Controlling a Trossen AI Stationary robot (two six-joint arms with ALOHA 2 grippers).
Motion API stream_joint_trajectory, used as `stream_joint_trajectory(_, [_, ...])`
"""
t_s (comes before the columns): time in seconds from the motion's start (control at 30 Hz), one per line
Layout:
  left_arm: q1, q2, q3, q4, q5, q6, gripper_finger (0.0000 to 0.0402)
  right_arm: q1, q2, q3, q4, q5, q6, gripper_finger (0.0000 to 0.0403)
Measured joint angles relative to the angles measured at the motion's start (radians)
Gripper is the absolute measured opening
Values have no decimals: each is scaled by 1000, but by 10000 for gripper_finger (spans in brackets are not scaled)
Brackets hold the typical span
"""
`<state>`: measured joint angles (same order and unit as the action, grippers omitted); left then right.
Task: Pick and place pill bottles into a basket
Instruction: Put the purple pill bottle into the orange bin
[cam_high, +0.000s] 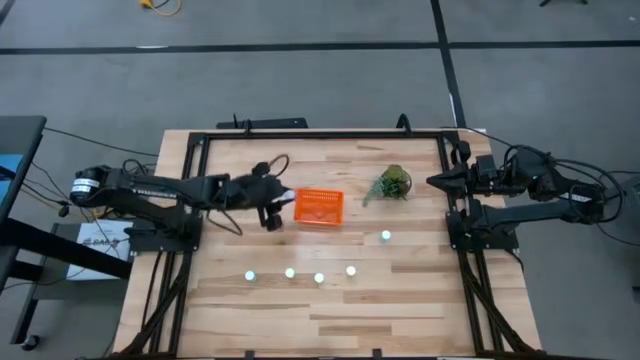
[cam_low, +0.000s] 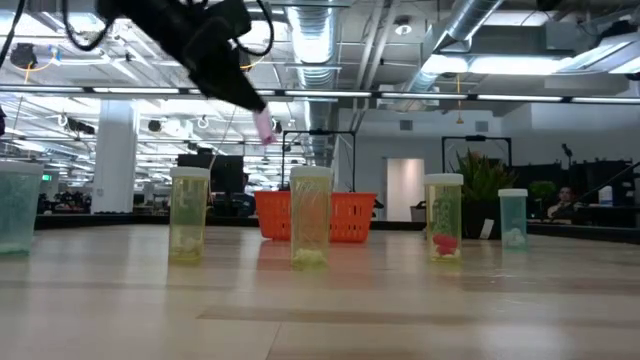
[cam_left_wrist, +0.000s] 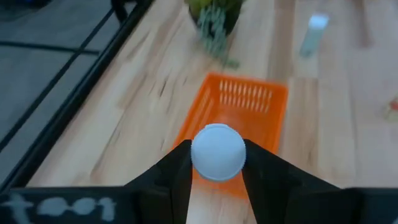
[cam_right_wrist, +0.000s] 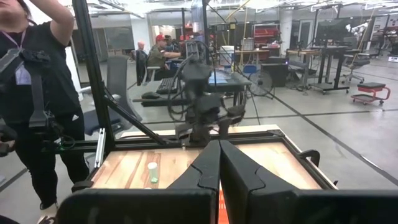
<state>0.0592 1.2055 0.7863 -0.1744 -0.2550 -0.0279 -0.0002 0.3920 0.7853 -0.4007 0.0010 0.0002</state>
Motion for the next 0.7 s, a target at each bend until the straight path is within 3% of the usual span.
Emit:
stream_joint_trajectory(0.17, [97,111,54,14,136,40,116,0,0,0,0,0,0,0])
stream_joint_trajectory(0.4, [165,283,157,-53,180,71,116,0,0,0,0,0,0,0])
stream_joint_trajectory(0.53, [185,324,169,-61,266,58,116,0,0,0,0,0,0,0])
stream_joint_trajectory(0.7, [182,378,171,-55,301,35,116,0,0,0,0,0,0,0])
